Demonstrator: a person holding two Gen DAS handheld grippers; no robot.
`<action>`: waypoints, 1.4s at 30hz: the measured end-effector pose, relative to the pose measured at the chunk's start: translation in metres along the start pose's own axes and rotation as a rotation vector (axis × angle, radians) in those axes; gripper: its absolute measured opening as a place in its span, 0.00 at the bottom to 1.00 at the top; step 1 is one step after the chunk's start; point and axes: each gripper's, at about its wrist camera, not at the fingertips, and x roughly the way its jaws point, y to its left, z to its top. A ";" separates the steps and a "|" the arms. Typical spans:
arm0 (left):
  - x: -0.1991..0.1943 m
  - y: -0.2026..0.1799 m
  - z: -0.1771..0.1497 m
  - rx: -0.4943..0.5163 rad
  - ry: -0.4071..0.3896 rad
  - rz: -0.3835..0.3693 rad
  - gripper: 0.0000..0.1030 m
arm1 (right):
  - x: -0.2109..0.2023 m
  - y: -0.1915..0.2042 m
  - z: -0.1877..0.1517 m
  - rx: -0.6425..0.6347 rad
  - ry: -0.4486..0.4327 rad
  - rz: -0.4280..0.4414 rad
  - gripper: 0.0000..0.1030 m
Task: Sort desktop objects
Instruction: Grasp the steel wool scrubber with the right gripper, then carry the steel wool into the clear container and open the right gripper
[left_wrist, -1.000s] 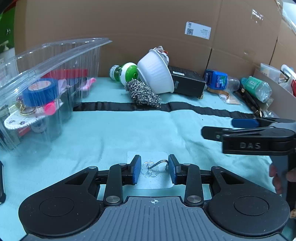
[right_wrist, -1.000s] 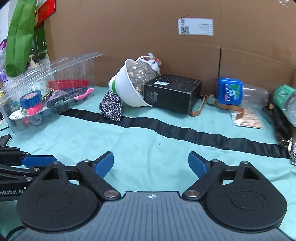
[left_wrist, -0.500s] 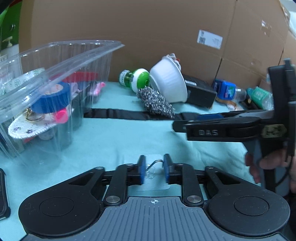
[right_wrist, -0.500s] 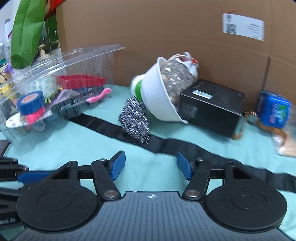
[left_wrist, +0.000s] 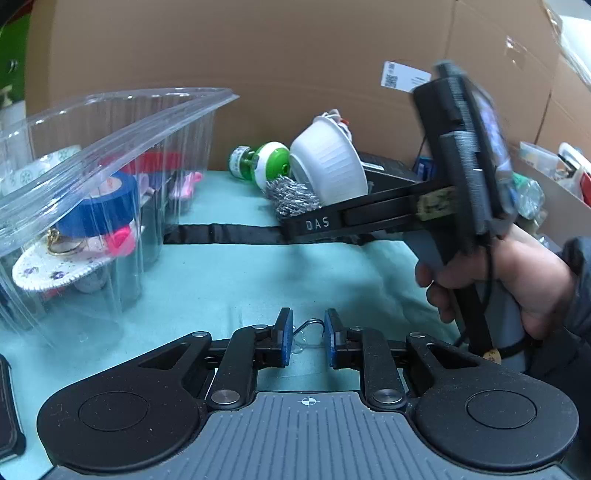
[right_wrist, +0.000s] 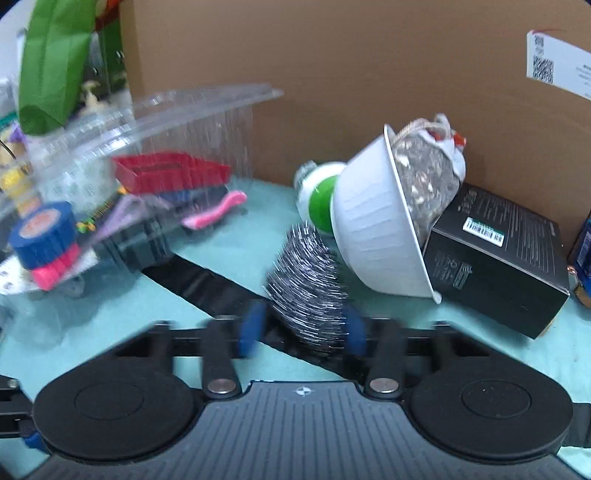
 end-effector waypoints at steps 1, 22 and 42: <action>0.000 0.000 0.000 0.002 0.000 -0.002 0.13 | -0.001 -0.001 -0.001 0.006 -0.005 -0.005 0.24; -0.038 -0.018 0.004 -0.052 -0.047 -0.030 0.09 | -0.093 0.007 -0.028 0.034 -0.069 -0.021 0.16; -0.138 0.019 0.081 -0.102 -0.323 0.082 0.09 | -0.157 0.048 0.014 -0.008 -0.258 0.109 0.16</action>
